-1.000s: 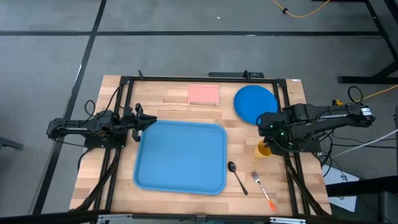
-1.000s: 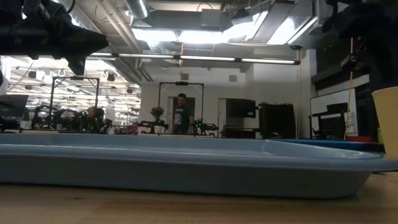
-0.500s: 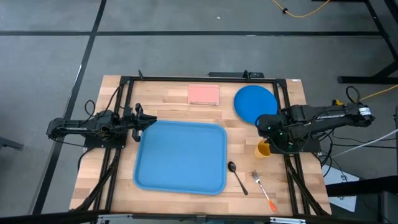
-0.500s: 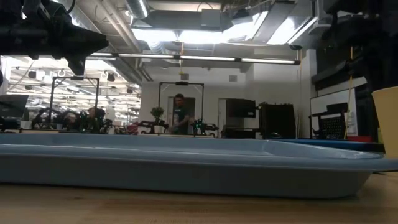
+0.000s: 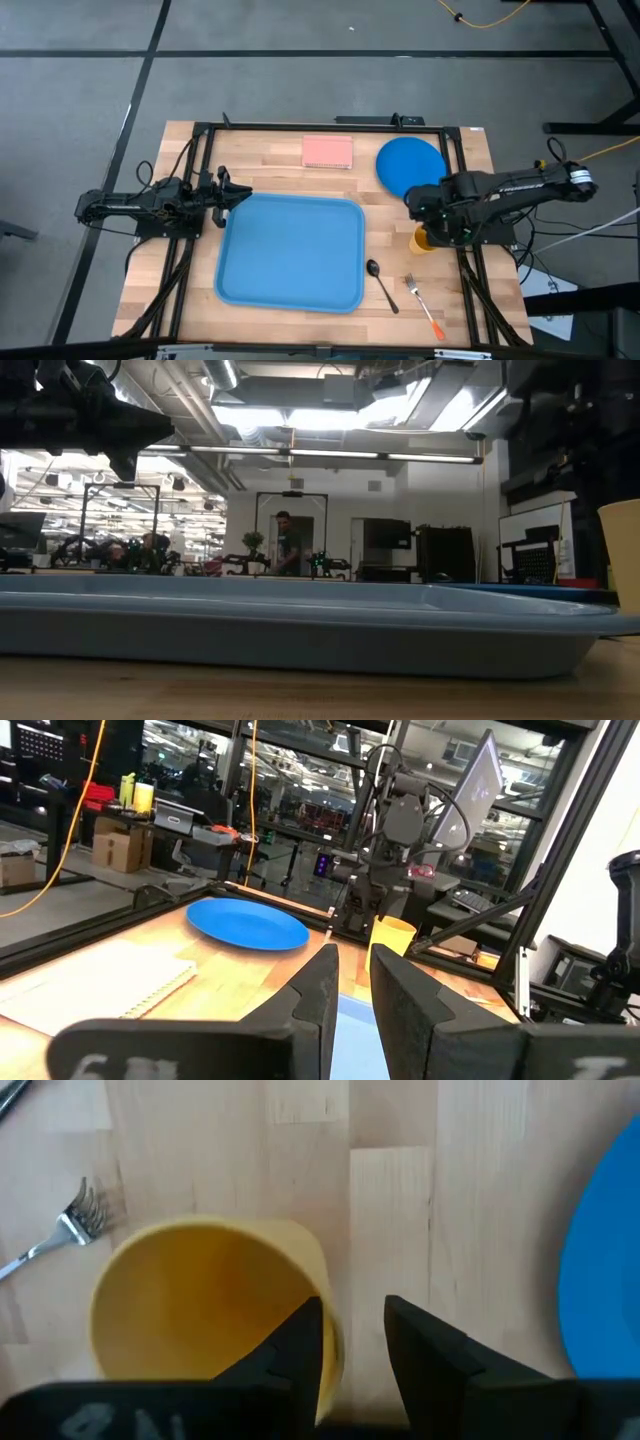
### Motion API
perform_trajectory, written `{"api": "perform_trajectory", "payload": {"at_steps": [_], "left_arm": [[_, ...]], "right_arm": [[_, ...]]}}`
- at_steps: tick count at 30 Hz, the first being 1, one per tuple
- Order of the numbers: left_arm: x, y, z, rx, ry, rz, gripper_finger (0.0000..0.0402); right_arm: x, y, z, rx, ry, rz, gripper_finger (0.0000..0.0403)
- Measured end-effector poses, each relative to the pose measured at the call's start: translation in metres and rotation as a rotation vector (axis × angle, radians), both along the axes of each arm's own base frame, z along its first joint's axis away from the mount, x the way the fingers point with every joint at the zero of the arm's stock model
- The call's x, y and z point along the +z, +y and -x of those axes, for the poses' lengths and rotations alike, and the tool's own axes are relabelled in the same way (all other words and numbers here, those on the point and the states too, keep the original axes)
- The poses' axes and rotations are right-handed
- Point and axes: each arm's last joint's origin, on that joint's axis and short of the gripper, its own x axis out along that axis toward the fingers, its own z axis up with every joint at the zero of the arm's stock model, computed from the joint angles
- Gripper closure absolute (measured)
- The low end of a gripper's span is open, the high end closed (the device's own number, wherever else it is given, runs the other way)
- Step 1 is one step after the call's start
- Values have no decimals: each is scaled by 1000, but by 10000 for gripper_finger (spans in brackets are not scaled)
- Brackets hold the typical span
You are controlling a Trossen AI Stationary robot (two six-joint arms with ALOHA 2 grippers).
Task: Pick and place plate/cup/fork/spoon on tray
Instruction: Put the yellow cup on the blue tray
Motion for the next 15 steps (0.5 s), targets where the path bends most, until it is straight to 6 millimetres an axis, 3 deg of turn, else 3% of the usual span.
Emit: {"api": "perform_trajectory", "payload": {"at_steps": [9, 15], "left_arm": [[0, 0, 0, 0, 0, 0, 347], [0, 0, 0, 0, 0, 0, 347]], "right_arm": [[-16, 1, -9, -26, 62, -3, 293], [-20, 1, -12, -24, 92, -15, 351]]}}
